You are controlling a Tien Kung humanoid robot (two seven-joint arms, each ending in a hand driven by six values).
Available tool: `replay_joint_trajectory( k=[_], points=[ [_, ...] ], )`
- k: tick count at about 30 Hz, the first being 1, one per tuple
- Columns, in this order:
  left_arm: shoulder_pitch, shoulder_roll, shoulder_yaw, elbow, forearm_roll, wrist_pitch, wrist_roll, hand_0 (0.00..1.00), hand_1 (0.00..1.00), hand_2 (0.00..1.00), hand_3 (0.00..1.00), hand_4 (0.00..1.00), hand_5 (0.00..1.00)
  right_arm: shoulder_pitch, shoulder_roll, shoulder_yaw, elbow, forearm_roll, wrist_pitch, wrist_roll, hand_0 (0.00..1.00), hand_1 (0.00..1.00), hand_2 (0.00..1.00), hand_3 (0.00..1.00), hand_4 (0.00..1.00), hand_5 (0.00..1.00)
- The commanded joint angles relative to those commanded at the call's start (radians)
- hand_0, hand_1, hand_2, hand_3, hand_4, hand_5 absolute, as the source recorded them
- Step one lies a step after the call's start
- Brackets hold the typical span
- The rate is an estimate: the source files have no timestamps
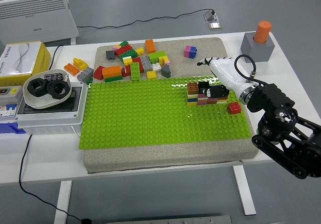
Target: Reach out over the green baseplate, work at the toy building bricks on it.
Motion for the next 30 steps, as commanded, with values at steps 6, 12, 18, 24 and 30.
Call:
replay_joint_trajectory(
  k=[6, 12, 18, 24, 30],
  points=[
    [0.001, -0.006, -0.002, 0.000, 0.005, 0.001, 0.001, 0.688, 0.382, 0.383, 0.458, 0.104, 0.002, -0.052, 0.011, 0.000, -0.002, -0.042, -0.141, 0.035, 0.779, 0.797, 0.828, 0.548, 0.912, 0.553],
    [0.001, -0.007, -0.002, 0.000, 0.005, 0.001, 0.000, 0.688, 0.382, 0.383, 0.458, 0.105, 0.002, -0.057, 0.027, -0.021, -0.047, -0.054, -0.195, 0.032, 0.787, 0.801, 0.831, 0.548, 0.913, 0.568],
    [0.000, -0.006, 0.000, 0.000, 0.001, 0.001, -0.002, 0.687, 0.382, 0.382, 0.458, 0.105, 0.002, -0.054, 0.037, -0.037, -0.082, -0.052, -0.195, 0.029, 0.787, 0.801, 0.832, 0.553, 0.915, 0.574],
    [0.000, -0.005, 0.002, 0.000, -0.001, 0.001, -0.004, 0.687, 0.383, 0.383, 0.458, 0.104, 0.002, -0.052, 0.051, -0.043, -0.112, -0.048, -0.189, 0.030, 0.785, 0.800, 0.834, 0.577, 0.914, 0.578],
    [-0.001, -0.005, 0.002, 0.000, 0.000, 0.001, -0.004, 0.687, 0.383, 0.383, 0.458, 0.104, 0.002, -0.051, 0.054, -0.044, -0.130, -0.045, -0.179, 0.029, 0.779, 0.798, 0.836, 0.583, 0.915, 0.582]
  ],
)
